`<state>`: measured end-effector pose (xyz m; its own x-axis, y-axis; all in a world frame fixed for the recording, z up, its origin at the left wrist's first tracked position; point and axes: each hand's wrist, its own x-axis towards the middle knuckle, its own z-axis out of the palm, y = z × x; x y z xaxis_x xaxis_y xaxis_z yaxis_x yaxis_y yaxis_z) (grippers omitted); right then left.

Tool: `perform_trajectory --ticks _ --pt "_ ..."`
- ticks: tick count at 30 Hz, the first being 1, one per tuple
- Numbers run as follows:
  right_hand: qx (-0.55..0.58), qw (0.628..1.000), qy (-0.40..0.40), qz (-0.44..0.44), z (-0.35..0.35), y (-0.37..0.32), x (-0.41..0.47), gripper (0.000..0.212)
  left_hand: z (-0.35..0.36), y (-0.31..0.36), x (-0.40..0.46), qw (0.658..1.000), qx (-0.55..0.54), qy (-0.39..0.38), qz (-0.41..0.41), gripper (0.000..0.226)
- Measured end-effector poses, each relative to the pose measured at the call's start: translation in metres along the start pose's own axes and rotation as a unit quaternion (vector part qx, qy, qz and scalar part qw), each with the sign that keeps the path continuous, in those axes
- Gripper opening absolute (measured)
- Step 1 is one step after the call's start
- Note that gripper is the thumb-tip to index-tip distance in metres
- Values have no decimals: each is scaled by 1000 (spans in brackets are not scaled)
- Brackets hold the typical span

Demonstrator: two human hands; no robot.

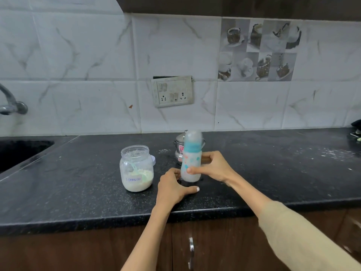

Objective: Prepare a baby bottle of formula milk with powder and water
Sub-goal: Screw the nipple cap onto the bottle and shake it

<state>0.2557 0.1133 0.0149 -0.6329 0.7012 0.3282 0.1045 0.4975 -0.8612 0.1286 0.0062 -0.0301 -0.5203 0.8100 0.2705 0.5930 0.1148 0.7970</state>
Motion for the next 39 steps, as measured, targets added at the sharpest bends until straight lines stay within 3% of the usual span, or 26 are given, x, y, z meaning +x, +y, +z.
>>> perform_trajectory --ticks 21,28,37,39 --pt "62 997 47 -21 -1 -1 -1 42 -1 1 0 1000 -2 1 -9 81" --pt "4 1000 9 -18 -3 2 -2 45 1 0 1 1000 -1 -2 -10 78" --pt "57 998 37 -12 -2 -3 1 43 0 0 2 1000 -1 2 -9 81" --pt "15 1000 8 -21 -3 -1 1 45 1 0 1 1000 -3 3 -5 79"
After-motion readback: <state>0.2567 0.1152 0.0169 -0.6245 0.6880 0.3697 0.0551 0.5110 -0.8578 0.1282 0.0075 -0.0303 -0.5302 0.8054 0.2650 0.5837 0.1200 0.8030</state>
